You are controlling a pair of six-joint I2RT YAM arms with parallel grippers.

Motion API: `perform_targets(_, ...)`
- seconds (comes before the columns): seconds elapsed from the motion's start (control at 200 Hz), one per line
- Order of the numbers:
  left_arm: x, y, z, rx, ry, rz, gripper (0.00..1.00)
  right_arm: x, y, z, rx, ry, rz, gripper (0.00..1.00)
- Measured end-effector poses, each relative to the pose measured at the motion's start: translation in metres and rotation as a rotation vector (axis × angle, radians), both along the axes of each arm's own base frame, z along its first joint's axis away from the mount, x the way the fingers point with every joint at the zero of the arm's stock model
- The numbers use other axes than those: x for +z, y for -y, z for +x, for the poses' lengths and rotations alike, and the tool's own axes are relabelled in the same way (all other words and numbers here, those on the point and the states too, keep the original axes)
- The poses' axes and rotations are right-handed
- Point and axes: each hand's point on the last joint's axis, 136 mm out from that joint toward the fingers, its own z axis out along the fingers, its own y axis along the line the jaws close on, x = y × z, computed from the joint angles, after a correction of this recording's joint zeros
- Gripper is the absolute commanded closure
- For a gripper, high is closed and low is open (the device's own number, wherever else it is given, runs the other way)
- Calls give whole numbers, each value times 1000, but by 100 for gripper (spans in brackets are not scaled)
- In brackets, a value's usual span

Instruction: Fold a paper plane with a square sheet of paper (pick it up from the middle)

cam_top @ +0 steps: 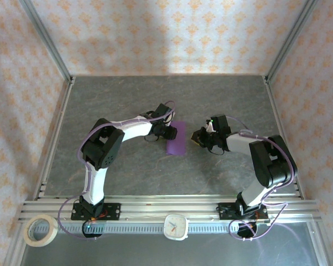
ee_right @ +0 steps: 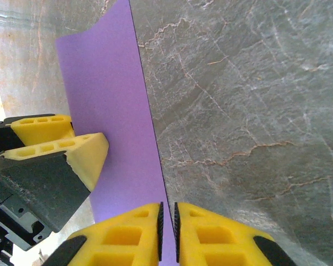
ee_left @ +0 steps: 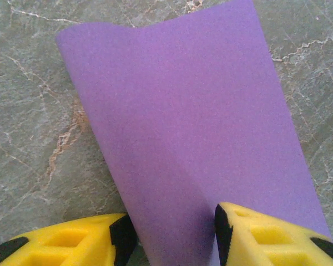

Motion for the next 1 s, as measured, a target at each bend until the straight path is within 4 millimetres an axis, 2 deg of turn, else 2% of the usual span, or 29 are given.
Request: perform_targets(0.996,-1,-1,1,13,-10,10,53,0,-2,-1,5,0,0,84)
